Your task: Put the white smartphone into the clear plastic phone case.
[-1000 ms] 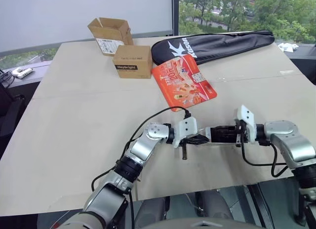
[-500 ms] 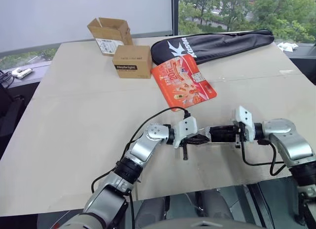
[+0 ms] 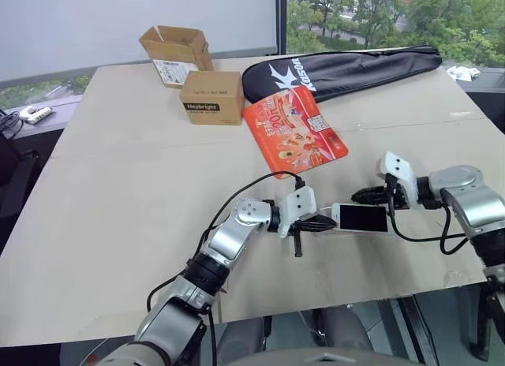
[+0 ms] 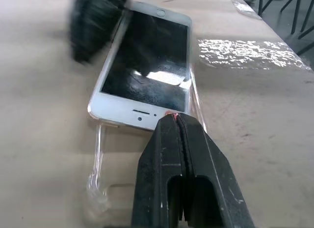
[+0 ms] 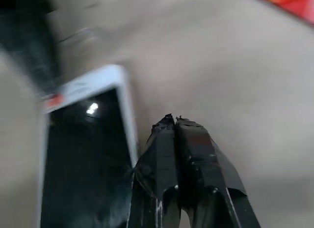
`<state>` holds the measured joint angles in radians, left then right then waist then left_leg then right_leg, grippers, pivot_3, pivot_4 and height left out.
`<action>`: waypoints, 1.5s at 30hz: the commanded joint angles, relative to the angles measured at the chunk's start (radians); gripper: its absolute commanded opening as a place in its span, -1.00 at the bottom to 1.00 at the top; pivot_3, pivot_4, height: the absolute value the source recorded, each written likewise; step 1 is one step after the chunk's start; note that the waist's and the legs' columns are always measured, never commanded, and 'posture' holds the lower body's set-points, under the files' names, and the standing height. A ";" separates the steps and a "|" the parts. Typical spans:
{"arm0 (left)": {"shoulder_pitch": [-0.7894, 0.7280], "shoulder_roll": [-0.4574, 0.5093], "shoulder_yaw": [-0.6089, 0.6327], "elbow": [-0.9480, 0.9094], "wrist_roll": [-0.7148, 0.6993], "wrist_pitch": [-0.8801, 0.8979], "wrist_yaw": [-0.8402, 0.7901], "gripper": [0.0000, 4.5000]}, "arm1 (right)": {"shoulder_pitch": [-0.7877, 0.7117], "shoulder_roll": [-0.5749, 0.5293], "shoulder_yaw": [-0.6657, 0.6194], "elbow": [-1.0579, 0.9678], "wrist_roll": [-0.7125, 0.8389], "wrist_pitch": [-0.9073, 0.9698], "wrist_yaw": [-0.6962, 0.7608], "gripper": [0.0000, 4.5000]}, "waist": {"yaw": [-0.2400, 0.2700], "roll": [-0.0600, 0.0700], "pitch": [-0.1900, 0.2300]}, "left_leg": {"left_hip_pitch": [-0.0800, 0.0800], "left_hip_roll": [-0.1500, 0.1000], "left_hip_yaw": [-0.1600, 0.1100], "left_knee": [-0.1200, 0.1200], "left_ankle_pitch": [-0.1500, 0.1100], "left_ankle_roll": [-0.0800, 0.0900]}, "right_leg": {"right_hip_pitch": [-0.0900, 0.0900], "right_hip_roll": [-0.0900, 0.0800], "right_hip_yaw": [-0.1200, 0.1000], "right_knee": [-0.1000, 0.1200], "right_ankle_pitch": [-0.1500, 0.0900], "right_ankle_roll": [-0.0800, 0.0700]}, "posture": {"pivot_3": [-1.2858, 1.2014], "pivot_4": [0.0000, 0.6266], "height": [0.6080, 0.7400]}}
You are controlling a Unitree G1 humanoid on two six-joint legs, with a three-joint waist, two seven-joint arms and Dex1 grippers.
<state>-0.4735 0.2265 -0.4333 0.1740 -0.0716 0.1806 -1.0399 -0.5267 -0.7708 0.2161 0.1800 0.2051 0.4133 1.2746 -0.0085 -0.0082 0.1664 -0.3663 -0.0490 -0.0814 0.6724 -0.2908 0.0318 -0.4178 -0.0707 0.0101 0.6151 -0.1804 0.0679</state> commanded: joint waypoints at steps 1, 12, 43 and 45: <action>0.000 -0.005 -0.006 -0.016 0.002 0.007 0.011 -1.00 | 0.015 0.004 0.007 -0.052 0.003 -0.023 0.021 -0.99 | 0.000 0.000 0.000 | 0.000 0.000 0.000 0.000 0.000 0.000 | 0.000 0.000 0.000 -0.001 0.000 0.000 | 0.03 -0.52 1.00; 0.013 0.001 -0.015 -0.044 0.006 0.019 0.017 -1.00 | -0.034 0.075 -0.070 0.003 0.001 -0.114 -0.079 -0.99 | -0.002 0.000 0.000 | 0.000 0.000 0.001 -0.003 0.001 -0.002 | 0.000 0.000 0.000 -0.005 0.000 0.000 | 0.03 -0.52 1.00; -0.008 0.054 0.019 -0.112 -0.017 0.014 -0.006 -1.00 | 0.303 -0.404 -0.112 -0.578 0.078 0.348 -0.070 0.97 | 0.023 0.003 0.001 | -0.014 0.000 0.002 0.002 0.002 -0.003 | -0.010 0.000 -0.001 -0.005 0.001 0.000 | 0.03 -0.52 1.00; -0.018 0.080 0.027 -0.138 -0.018 0.017 -0.014 -1.00 | 0.301 -0.401 -0.089 -0.579 0.065 0.359 -0.082 0.97 | 0.023 0.003 0.001 | -0.014 0.001 0.001 0.002 0.002 -0.002 | -0.010 0.000 -0.001 -0.005 0.001 0.000 | 0.03 -0.52 1.00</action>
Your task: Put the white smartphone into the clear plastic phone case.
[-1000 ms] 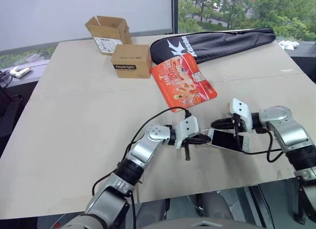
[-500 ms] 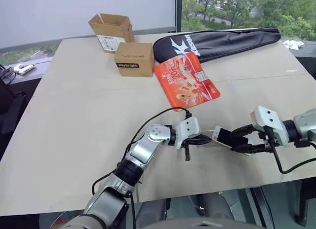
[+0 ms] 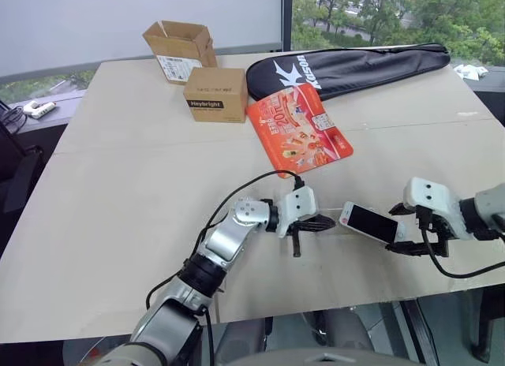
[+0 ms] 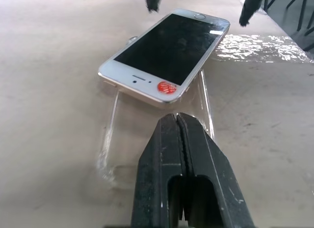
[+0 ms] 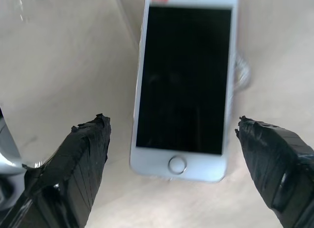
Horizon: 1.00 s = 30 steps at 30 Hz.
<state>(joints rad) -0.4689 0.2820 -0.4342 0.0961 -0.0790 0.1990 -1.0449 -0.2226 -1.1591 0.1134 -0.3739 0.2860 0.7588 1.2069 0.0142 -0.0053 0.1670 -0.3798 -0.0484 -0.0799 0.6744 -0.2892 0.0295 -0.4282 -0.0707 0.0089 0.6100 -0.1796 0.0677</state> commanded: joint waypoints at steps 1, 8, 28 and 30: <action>-0.026 0.037 0.032 -0.074 -0.013 0.004 -0.014 -1.00 | -0.008 -0.011 0.024 -0.023 -0.023 0.017 -0.021 0.97 | 0.000 0.000 0.000 | 0.000 0.000 0.000 0.000 0.000 0.000 | 0.000 0.000 0.000 0.000 0.000 0.000 | 0.03 -0.52 1.00; -0.028 0.095 0.063 -0.150 -0.035 0.048 -0.019 -1.00 | -0.032 -0.002 0.076 -0.004 -0.066 0.037 -0.057 0.97 | 0.000 0.000 0.000 | -0.001 0.000 0.000 0.000 0.001 -0.002 | 0.000 0.000 0.000 0.000 0.000 0.000 | 0.03 -0.52 1.00; -0.048 0.119 0.088 -0.145 -0.071 0.075 -0.022 -1.00 | -0.161 -0.073 0.114 0.020 -0.231 -0.290 0.020 0.97 | -0.003 0.000 0.000 | 0.000 0.000 0.002 0.001 0.001 -0.002 | -0.001 0.000 0.001 0.000 0.000 0.000 | 0.03 -0.52 1.00; -0.061 0.102 0.087 -0.140 -0.082 0.081 -0.025 -1.00 | -0.197 -0.055 0.144 0.031 -0.258 -0.325 0.043 0.97 | -0.002 0.000 0.000 | 0.000 0.000 0.002 0.001 0.001 -0.002 | -0.001 0.000 0.001 0.000 0.000 0.000 | 0.03 -0.52 1.00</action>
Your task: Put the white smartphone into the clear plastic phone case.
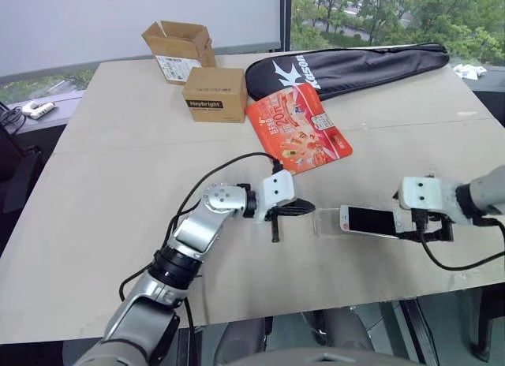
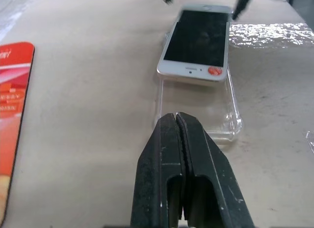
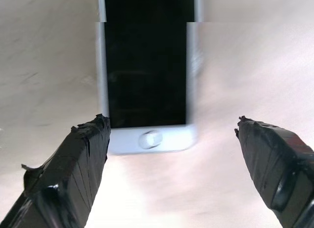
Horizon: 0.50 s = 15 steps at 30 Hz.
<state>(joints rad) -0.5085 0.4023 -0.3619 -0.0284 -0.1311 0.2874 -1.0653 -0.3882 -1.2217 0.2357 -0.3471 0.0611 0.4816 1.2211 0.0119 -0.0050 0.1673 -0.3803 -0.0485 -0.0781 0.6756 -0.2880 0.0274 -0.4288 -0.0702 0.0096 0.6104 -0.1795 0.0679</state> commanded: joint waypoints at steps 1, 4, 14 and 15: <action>-0.026 -0.025 0.012 -0.014 -0.032 -0.006 -0.003 -1.00 | -0.037 0.013 0.030 0.005 -0.031 -0.051 0.048 0.97 | 0.000 0.000 0.000 | 0.000 0.000 0.000 0.000 0.000 0.000 | 0.000 0.000 0.000 0.000 0.000 0.000 | 0.03 -0.52 1.00; -0.033 -0.034 0.004 -0.010 -0.030 -0.008 -0.004 -1.00 | -0.033 0.015 0.044 0.014 -0.037 -0.072 0.082 0.97 | 0.002 0.000 0.000 | 0.000 0.000 0.000 0.000 0.000 0.000 | 0.000 0.000 0.000 0.000 0.000 0.000 | 0.03 -0.52 1.00; -0.048 -0.068 -0.015 0.001 -0.018 -0.011 0.002 -1.00 | -0.005 0.003 0.051 0.036 -0.087 -0.047 0.113 0.97 | 0.002 0.000 0.000 | -0.001 0.000 0.000 0.001 0.000 0.000 | -0.001 0.000 0.001 0.000 0.000 0.000 | 0.03 -0.52 1.00; -0.049 -0.072 -0.017 0.002 -0.018 -0.011 0.001 -1.00 | -0.003 0.004 0.057 0.042 -0.098 -0.055 0.113 0.97 | 0.002 0.000 0.000 | -0.001 0.000 0.000 0.001 0.000 0.000 | -0.001 0.000 0.001 0.000 0.000 0.000 | 0.03 -0.52 1.00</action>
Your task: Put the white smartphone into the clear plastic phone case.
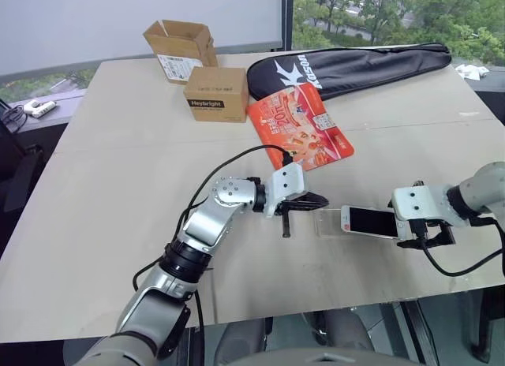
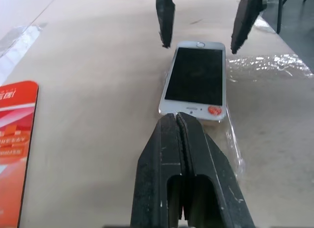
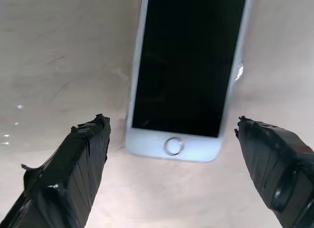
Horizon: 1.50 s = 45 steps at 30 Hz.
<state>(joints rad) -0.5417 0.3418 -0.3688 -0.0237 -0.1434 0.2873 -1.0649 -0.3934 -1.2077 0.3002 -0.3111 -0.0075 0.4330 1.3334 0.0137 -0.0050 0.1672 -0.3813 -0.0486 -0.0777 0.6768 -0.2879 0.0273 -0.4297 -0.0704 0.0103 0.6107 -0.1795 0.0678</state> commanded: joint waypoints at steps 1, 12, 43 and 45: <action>-0.017 -0.015 -0.012 -0.001 -0.006 -0.011 -0.001 -1.00 | 0.004 -0.009 -0.004 0.011 -0.038 -0.014 0.002 0.97 | 0.000 0.000 0.000 | 0.000 0.000 0.000 0.000 0.000 0.000 | 0.000 0.000 0.000 0.000 0.000 0.000 | 0.03 -0.52 1.00; -0.049 -0.072 -0.031 0.129 0.006 -0.047 0.005 -1.00 | -0.026 0.075 0.025 0.098 -0.131 -0.139 -0.032 0.97 | -0.001 0.000 0.000 | 0.000 0.000 0.001 0.007 0.000 0.000 | 0.000 0.000 0.001 0.007 0.000 0.000 | 0.03 -0.52 1.00; -0.070 -0.174 -0.100 0.287 0.099 -0.109 0.021 -1.00 | -0.058 0.141 -0.009 0.161 -0.187 -0.255 -0.084 0.97 | -0.025 -0.003 -0.001 | 0.003 0.000 0.003 0.010 -0.001 0.003 | 0.001 0.000 0.004 0.014 0.001 -0.001 | 0.03 -0.52 1.00; -0.068 -0.175 -0.100 0.286 0.101 -0.108 0.021 -1.00 | -0.067 0.148 -0.008 0.165 -0.194 -0.252 -0.088 0.97 | -0.026 -0.003 -0.001 | 0.004 0.000 0.003 0.010 -0.002 0.003 | 0.001 0.000 0.004 0.014 0.001 -0.001 | 0.03 -0.52 1.00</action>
<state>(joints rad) -0.6135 0.1708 -0.4629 0.2747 -0.0423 0.1890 -1.0399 -0.4340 -1.0705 0.3244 -0.1518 -0.1776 0.1743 1.2834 -0.0127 -0.0076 0.1664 -0.3777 -0.0491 -0.0752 0.6871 -0.2896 0.0305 -0.4292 -0.0700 0.0147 0.6250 -0.1787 0.0670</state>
